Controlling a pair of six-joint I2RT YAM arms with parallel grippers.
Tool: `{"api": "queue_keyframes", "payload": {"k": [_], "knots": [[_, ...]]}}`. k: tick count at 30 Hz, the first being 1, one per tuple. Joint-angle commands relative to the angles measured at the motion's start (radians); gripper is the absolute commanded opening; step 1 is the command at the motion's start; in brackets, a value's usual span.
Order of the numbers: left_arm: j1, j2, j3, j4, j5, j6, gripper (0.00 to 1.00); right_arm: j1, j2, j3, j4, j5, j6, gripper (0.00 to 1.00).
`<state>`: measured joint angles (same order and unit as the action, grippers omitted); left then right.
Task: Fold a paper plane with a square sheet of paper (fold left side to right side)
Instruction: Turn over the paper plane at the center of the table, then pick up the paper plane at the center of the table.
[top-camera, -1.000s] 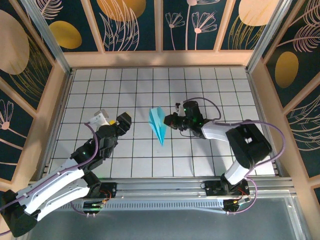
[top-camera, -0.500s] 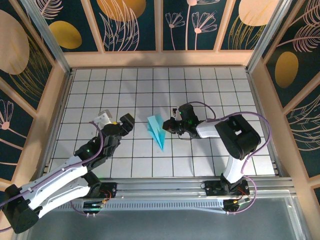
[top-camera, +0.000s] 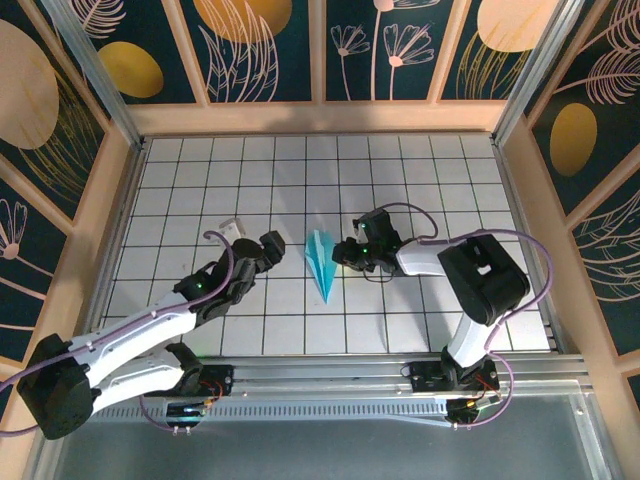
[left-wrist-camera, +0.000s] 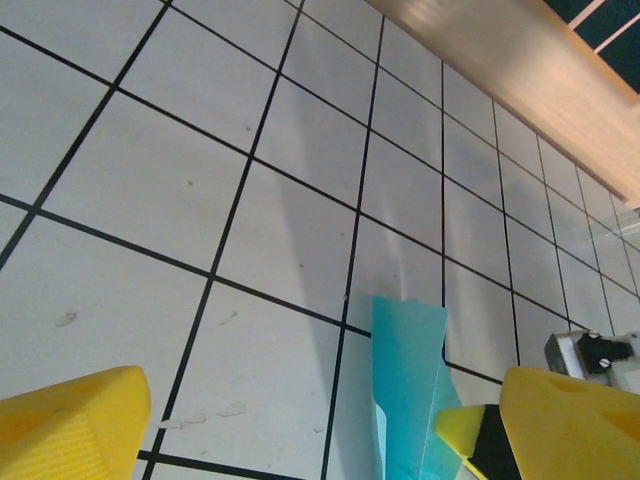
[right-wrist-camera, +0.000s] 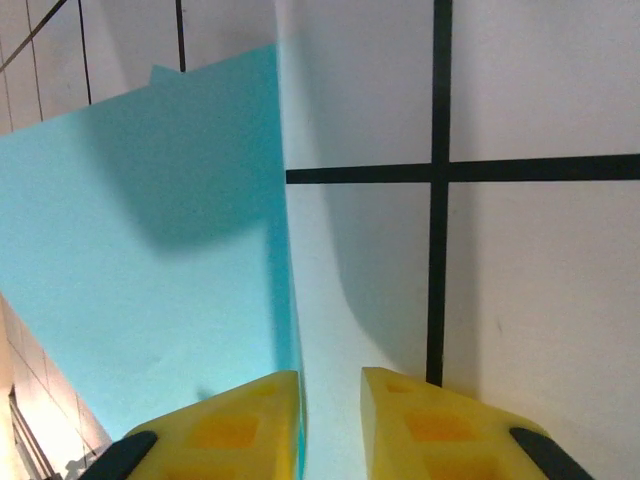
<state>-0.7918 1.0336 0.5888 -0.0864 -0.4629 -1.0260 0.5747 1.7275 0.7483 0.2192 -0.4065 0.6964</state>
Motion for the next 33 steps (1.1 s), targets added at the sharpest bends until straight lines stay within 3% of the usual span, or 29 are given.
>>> {"api": "queue_keyframes", "payload": {"k": [1,10,19,26,33], "knots": [[0.003,0.021,0.038,0.003,0.025,0.003,0.90,-0.003,-0.056,0.040,-0.087,0.058,-0.050,0.26],[0.003,-0.019,0.018,0.014,-0.006,0.021,0.91,0.024,-0.186,0.163,-0.437,0.221,-0.175,0.40],[0.003,-0.163,-0.016,-0.041,-0.102,0.075,0.92,0.162,-0.154,0.288,-0.648,0.280,-0.139,0.58],[0.003,-0.265,-0.047,-0.070,-0.154,0.080,0.93,0.253,-0.043,0.399,-0.742,0.361,-0.121,0.62],[0.003,-0.302,-0.059,-0.104,-0.175,0.080,0.93,0.285,0.063,0.465,-0.801,0.414,-0.100,0.58]]}}
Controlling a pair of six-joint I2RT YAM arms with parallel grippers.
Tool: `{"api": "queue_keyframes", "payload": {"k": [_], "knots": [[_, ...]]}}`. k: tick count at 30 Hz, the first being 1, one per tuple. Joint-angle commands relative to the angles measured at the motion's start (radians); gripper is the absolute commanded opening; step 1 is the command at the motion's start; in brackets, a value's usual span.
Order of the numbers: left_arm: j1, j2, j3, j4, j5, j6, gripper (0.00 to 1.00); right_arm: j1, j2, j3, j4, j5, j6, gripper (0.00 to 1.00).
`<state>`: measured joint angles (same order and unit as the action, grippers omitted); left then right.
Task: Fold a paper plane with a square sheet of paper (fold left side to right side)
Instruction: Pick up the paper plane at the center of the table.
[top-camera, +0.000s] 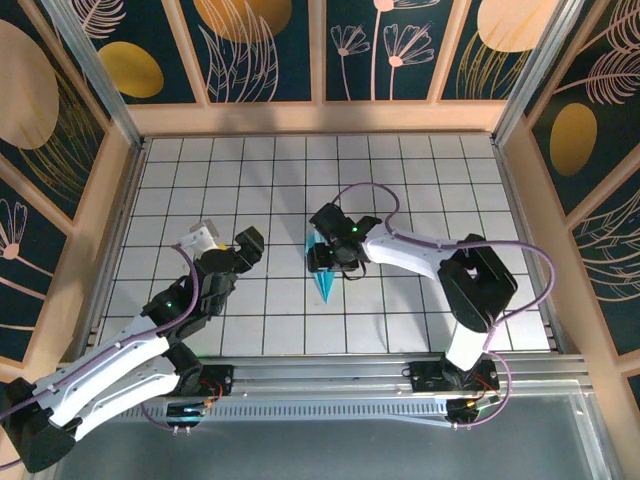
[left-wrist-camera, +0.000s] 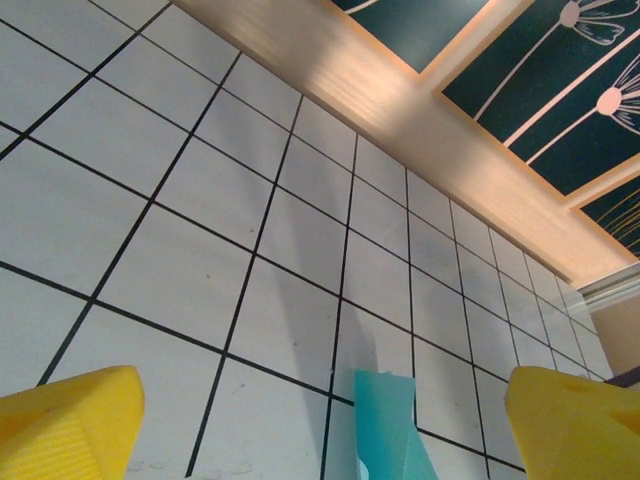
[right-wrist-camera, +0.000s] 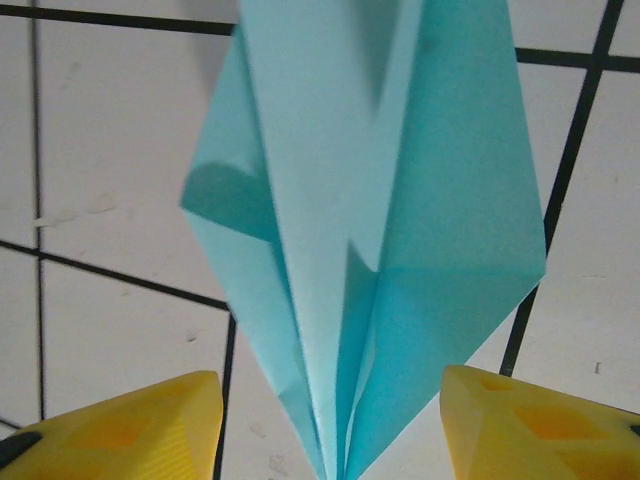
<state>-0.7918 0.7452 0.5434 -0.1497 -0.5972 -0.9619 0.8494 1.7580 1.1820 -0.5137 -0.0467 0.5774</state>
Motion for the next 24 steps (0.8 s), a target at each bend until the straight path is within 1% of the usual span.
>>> {"api": "queue_keyframes", "payload": {"k": [1,13,24], "knots": [[0.003,-0.015,-0.013,-0.046,-0.044,0.019,0.93,0.013,0.040,0.036,-0.067,0.054,0.019,0.57],[0.003,-0.020,-0.011,-0.059,-0.058,0.030,0.94,0.020,0.113,0.068,-0.060,0.053,0.007,0.42],[0.003,-0.019,-0.011,-0.060,-0.056,0.029,0.94,0.025,0.154,0.076,-0.042,0.059,0.003,0.24]]}}
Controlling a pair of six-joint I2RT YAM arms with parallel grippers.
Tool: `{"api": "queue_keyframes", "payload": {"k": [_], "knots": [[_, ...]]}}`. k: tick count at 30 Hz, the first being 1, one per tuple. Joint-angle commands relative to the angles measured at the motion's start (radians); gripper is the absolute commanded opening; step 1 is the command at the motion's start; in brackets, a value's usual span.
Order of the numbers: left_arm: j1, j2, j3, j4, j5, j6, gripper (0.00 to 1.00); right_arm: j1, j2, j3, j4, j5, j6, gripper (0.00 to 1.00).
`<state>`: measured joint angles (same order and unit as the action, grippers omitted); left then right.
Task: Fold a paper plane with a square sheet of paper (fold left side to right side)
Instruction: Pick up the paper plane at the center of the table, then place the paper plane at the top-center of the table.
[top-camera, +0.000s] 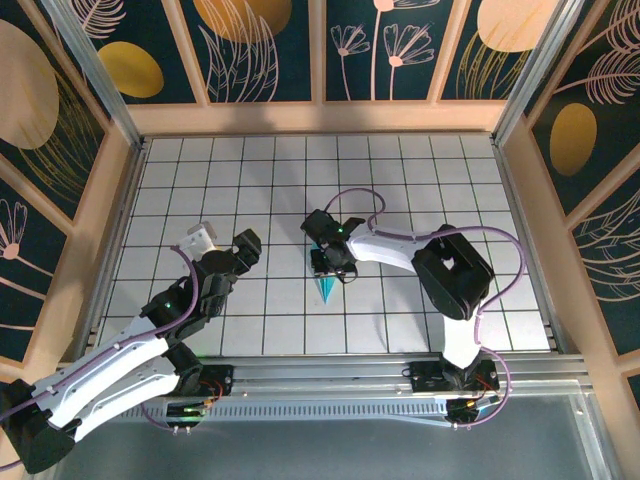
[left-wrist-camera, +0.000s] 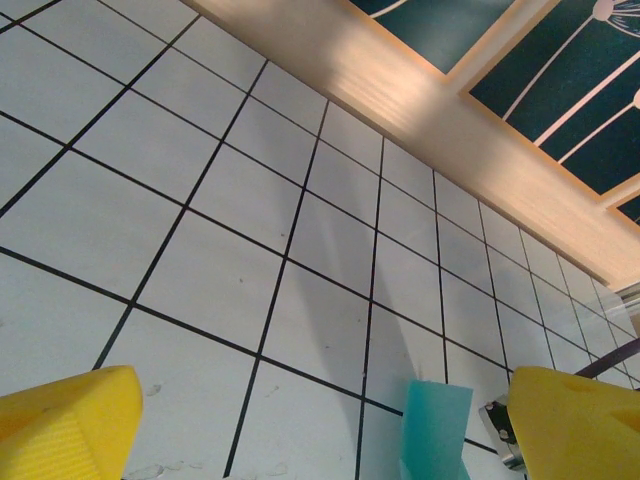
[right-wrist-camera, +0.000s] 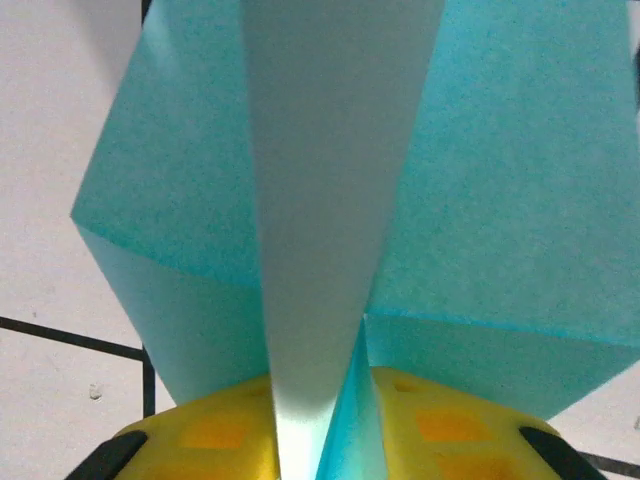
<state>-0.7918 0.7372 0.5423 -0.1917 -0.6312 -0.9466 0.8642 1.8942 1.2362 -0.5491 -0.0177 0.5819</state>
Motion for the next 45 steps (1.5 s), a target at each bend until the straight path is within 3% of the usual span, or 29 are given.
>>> {"api": "queue_keyframes", "payload": {"k": [1,12,18,28,40,45], "knots": [[0.004,-0.012,-0.010,-0.018,-0.021,0.012,0.94,0.010,0.022,0.020,-0.004,0.030,-0.001,0.23],[0.004,-0.018,-0.013,-0.029,-0.025,0.011,0.94,0.004,-0.016,0.048,-0.021,0.066,0.012,0.09],[0.004,-0.025,-0.021,-0.026,-0.025,0.008,0.94,-0.075,-0.013,0.129,-0.053,0.081,-0.015,0.03],[0.003,-0.044,-0.034,-0.037,0.000,0.001,0.94,-0.230,0.198,0.485,-0.221,0.130,-0.083,0.02],[0.004,-0.033,-0.043,-0.037,0.035,-0.015,0.94,-0.280,0.504,0.901,-0.423,0.089,-0.127,0.02],[0.003,-0.024,-0.045,-0.019,0.049,-0.015,0.94,-0.290,0.553,0.948,-0.450,0.072,-0.131,0.02]]}}
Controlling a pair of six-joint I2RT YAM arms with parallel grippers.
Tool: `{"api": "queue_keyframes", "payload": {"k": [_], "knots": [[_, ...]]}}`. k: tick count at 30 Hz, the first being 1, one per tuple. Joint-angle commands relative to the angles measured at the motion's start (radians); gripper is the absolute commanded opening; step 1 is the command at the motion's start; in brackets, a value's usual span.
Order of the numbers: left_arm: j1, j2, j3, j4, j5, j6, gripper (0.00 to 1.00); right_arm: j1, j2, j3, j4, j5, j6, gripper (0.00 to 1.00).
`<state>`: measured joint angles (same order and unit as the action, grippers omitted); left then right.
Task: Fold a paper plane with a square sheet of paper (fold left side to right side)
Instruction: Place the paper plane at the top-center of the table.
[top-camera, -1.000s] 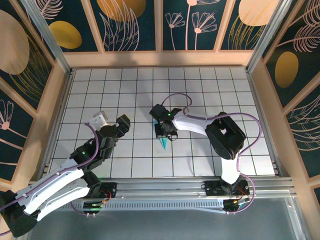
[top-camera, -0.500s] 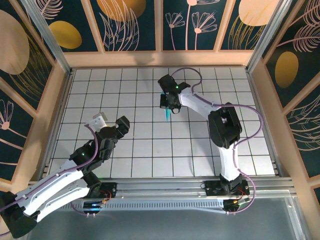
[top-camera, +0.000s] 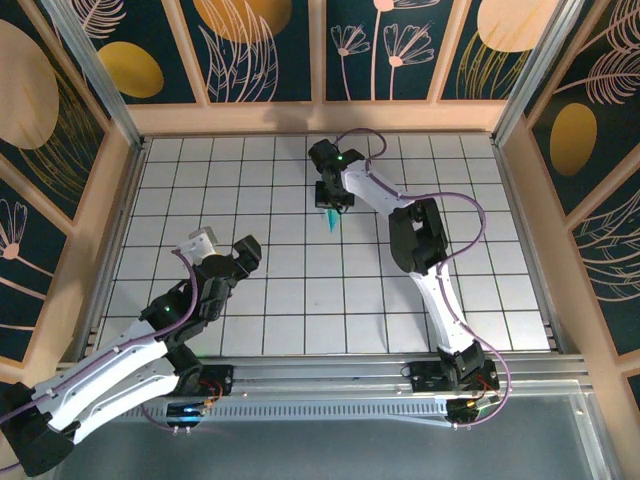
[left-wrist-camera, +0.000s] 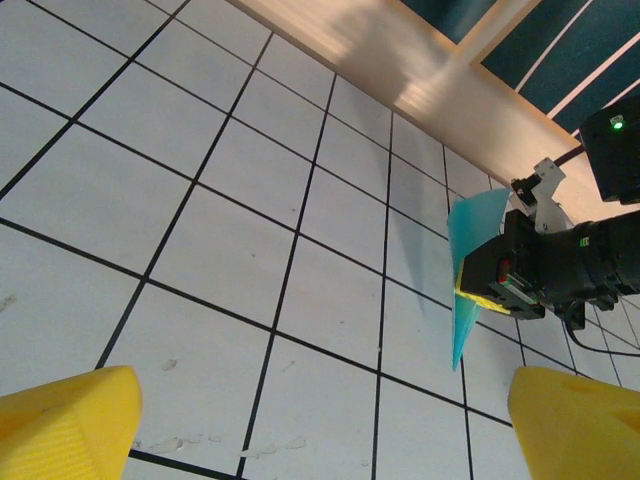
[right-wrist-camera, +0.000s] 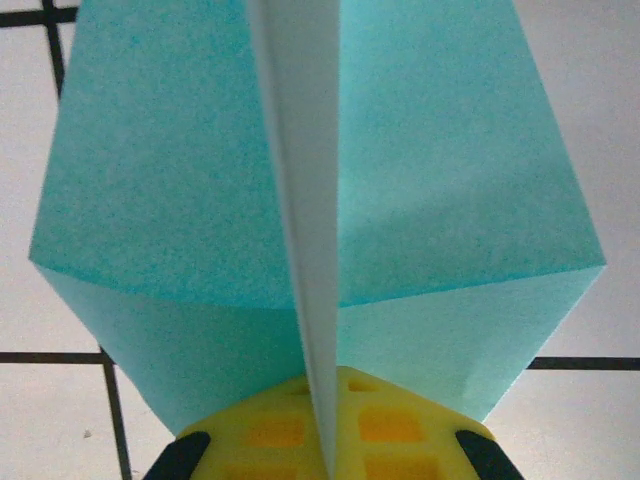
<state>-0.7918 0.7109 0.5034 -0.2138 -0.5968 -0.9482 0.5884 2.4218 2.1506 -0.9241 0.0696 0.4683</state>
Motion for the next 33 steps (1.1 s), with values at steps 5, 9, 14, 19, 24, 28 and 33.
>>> {"api": "queue_keyframes", "payload": {"k": [5,9,14,19,24,28,33], "knots": [[0.004,0.016,-0.003,0.006,0.023,-0.010,0.94,-0.019,0.042,0.035,-0.072,-0.027,-0.014,0.02],[0.004,0.024,-0.002,0.014,0.026,-0.007,0.95,-0.024,0.052,0.034,-0.077,-0.032,-0.016,0.03],[0.003,0.033,0.003,0.017,0.028,-0.004,0.95,-0.025,0.064,0.028,-0.081,-0.043,-0.017,0.03],[0.004,0.036,0.003,0.021,0.033,-0.002,0.95,-0.025,0.072,0.017,-0.075,-0.049,-0.019,0.04],[0.003,0.038,0.004,0.022,0.030,-0.002,0.95,-0.025,0.072,0.008,-0.073,-0.048,-0.020,0.08],[0.003,0.039,0.006,0.022,0.029,0.001,0.95,-0.026,0.071,0.011,-0.084,-0.045,-0.023,0.17],[0.003,0.041,0.007,0.022,0.027,0.002,0.95,-0.027,0.064,0.011,-0.096,-0.027,-0.024,0.23]]}}
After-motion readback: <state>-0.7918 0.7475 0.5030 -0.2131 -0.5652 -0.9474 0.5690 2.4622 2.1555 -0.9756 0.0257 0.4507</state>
